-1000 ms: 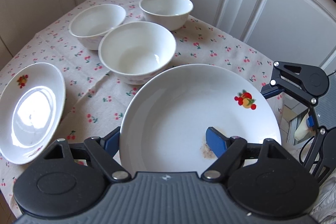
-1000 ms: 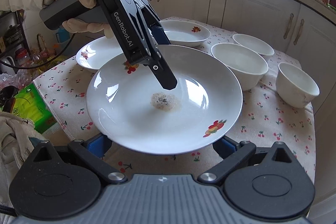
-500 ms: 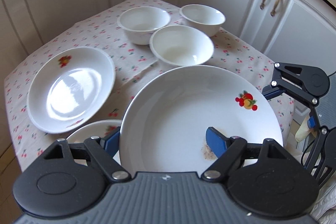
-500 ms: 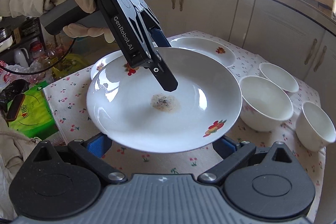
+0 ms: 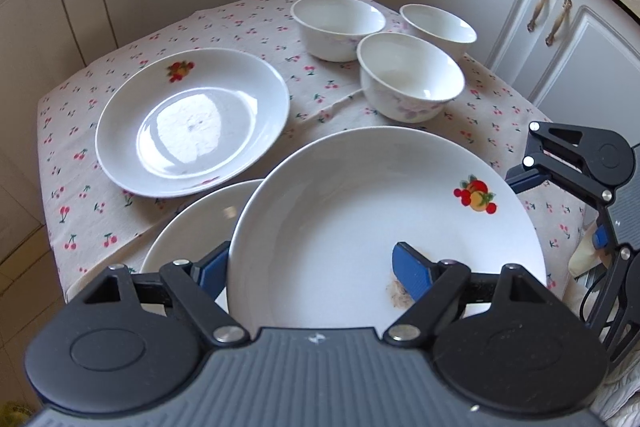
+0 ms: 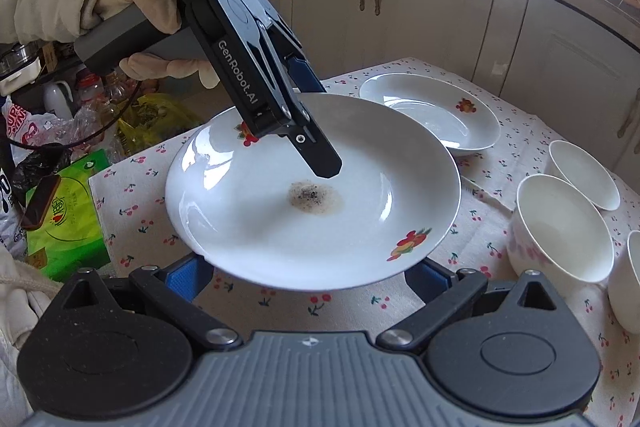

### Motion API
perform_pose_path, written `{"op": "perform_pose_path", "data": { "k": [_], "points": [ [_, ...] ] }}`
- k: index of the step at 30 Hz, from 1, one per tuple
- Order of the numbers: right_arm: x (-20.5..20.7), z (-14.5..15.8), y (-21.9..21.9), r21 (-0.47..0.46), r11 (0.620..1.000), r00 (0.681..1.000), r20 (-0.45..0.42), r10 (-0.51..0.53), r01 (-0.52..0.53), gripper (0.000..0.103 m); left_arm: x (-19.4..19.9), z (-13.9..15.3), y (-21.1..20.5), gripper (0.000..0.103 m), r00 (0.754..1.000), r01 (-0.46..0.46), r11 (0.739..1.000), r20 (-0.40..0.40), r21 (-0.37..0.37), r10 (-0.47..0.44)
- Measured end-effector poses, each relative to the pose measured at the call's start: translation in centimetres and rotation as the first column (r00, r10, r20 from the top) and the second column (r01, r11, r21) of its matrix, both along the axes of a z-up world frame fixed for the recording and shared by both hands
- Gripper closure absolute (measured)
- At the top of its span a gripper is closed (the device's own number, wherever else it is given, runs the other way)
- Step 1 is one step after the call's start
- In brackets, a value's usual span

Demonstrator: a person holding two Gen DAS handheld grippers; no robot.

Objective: Organize plates and bowls
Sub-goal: 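Lift the stained plate with the left gripper over another white plate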

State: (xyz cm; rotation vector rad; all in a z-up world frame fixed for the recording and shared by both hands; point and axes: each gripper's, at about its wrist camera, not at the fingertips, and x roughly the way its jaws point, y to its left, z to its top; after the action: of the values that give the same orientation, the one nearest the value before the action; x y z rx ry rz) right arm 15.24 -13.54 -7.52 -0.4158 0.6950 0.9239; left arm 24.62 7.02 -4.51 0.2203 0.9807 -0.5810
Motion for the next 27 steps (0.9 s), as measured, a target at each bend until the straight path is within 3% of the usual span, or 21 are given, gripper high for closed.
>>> {"op": "perform_pose_path", "data": {
  "k": [27],
  "points": [
    [1.1,0.5,4.4,-0.043,0.998,0.998,-0.043,-0.039,0.037,0.000,2.0,-2.0,2.8,0.019,0.998,-0.052,0.998,-0.035,-0.036,0.051]
  ]
}}
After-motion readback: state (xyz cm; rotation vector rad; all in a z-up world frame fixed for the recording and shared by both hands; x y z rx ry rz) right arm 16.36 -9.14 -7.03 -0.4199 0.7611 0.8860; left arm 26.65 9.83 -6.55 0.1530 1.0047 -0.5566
